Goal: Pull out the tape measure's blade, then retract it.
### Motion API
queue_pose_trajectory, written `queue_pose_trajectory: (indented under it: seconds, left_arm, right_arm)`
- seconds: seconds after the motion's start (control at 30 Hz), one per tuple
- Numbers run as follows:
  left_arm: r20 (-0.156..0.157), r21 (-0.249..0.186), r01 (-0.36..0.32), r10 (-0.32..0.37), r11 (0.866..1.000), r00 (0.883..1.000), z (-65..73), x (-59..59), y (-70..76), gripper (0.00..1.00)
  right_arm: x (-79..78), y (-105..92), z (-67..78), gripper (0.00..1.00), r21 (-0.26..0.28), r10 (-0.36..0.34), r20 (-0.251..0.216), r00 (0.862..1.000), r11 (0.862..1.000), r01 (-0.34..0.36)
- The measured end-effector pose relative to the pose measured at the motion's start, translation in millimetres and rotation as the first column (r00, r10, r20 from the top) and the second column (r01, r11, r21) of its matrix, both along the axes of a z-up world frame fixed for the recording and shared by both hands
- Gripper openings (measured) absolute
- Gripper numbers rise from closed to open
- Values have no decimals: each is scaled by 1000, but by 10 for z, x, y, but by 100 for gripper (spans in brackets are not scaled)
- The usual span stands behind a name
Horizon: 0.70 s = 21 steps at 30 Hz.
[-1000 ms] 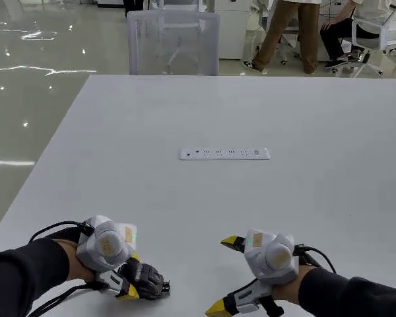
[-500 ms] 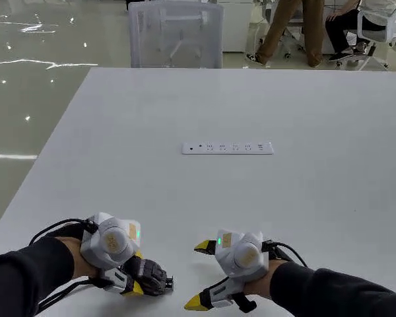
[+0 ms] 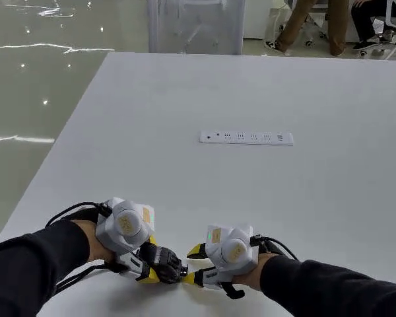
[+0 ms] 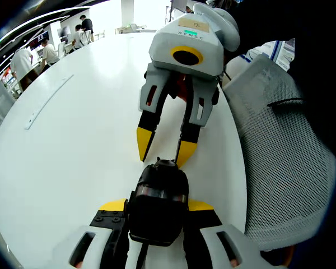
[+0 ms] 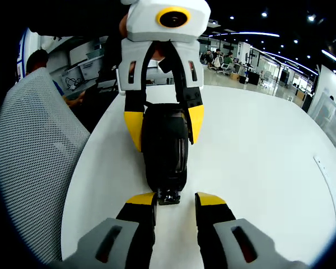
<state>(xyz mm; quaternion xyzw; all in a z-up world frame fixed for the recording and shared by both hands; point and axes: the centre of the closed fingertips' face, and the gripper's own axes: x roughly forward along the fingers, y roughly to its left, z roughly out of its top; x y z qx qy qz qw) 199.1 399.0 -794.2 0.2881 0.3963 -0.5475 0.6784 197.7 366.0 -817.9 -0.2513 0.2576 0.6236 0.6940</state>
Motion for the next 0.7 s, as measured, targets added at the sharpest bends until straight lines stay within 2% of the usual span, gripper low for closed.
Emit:
queue_pose_trajectory:
  seconds: [0.1,0.23,0.3,0.33,0.37,0.47,0.57,0.7]
  left_arm:
    - [-2,-3,0,0,1000,1000,1,-1,-4,34]
    - [-9,-9,-3,3,1000,1000,-5,-1,-5,34]
    - [-10,-10,-3,3,1000,1000,-4,-5,-7,34]
    - [-9,-10,-2,2,1000,1000,-5,-4,-5,34]
    - [-9,-10,-4,4,1000,1000,-6,-3,-5,34]
    - [-8,-8,-8,8,1000,1000,-13,-3,-3,34]
    - [-8,-8,-11,11,1000,1000,-18,-4,3,34]
    - [-6,-6,-18,18,1000,1000,-16,-5,18,34]
  right_arm:
    - [-19,1,-19,20,-12,19,-1,1000,1000,-19]
    - [-86,31,-68,13,-38,80,0,997,996,-80]
    - [-64,49,-71,13,-42,81,5,997,996,-81]
    - [-74,30,-77,13,-41,54,-44,998,998,-56]
    - [-77,26,-88,12,-35,0,-114,993,999,-4]
    - [-59,46,-81,12,-58,50,-75,996,997,-54]
    - [-68,51,-88,13,-73,44,-72,996,996,-50]
    - [-60,33,-90,11,-35,65,-69,995,997,-68]
